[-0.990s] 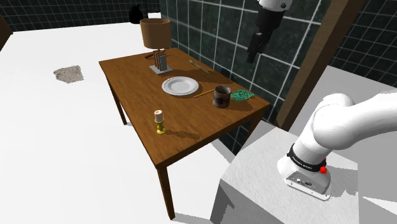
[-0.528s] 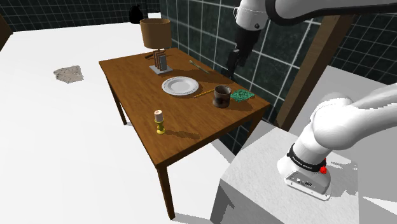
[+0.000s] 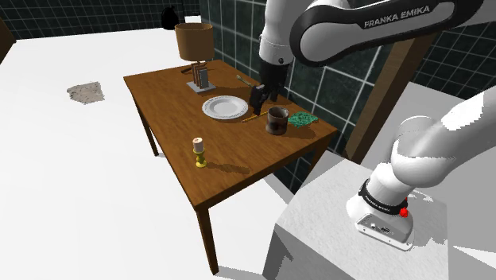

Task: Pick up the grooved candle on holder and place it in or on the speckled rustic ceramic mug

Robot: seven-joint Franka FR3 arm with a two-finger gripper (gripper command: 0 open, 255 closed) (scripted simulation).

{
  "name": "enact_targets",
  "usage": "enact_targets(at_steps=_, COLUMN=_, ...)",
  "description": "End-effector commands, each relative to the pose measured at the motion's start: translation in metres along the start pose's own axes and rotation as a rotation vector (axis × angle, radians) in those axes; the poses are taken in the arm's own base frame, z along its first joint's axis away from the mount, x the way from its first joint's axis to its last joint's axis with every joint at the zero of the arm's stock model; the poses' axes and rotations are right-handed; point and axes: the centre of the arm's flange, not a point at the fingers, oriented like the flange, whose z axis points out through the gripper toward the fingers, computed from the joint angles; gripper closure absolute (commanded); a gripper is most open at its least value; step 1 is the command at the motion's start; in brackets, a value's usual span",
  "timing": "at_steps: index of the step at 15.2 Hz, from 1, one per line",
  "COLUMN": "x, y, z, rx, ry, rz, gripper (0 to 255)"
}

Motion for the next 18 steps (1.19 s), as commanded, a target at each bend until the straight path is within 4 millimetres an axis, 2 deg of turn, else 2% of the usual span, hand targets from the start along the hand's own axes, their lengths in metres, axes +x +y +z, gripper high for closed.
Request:
enact_targets(at_steps=1, x=0.012, y=-0.019, z=0.017, rx=0.003, ry=0.005, rz=0.005, gripper=0)
enact_targets(at_steps=18, x=0.113, y=-0.171, z=0.14, rx=0.019, ry=0.039, rz=0.045, gripper=0)
